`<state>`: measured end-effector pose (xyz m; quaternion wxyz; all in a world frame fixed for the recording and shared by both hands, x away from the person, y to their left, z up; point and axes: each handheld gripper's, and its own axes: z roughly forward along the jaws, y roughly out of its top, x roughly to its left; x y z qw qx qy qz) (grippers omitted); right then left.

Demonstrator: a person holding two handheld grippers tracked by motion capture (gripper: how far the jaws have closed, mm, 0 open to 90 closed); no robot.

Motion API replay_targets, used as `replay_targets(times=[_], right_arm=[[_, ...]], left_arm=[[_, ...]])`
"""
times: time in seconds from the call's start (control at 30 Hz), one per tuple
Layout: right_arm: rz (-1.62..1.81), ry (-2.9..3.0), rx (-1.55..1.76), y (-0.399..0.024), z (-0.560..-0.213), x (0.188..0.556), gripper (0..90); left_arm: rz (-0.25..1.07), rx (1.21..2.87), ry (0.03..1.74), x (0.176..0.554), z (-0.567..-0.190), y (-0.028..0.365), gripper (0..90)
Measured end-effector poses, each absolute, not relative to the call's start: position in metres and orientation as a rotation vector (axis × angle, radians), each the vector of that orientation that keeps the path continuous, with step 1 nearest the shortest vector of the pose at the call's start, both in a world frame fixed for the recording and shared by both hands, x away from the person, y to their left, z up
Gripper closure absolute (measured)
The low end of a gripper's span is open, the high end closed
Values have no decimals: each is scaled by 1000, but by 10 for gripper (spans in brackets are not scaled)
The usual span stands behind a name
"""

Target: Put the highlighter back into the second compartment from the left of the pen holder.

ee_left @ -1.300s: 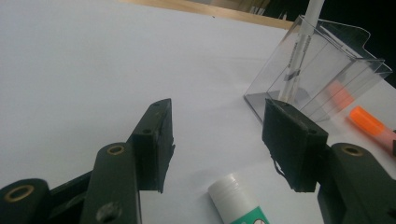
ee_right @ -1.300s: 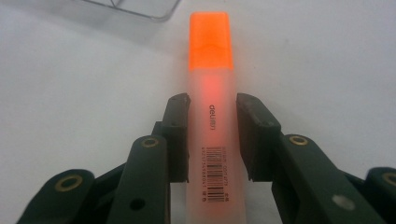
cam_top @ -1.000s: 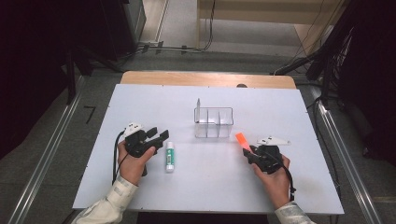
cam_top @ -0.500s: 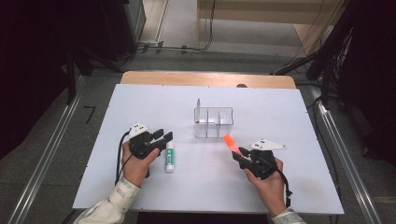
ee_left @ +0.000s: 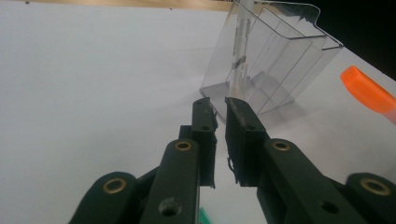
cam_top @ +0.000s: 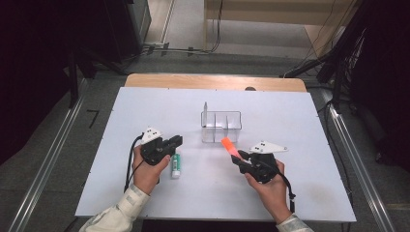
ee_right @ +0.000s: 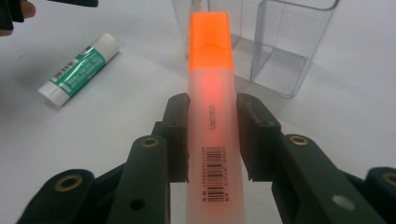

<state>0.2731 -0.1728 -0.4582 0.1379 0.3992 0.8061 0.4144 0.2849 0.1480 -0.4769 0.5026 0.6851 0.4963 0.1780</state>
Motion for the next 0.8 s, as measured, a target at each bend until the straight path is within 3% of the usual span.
replay_targets(times=[0.1,0.8], right_arm=[[1215,2337,1132,-168,-457,275,645],[1298,2388,1017,-130,-447,278,644]], left_arm=[[428,1672,1185,285,-477,144,898],[369,1721,1134,290,-484,107,900]])
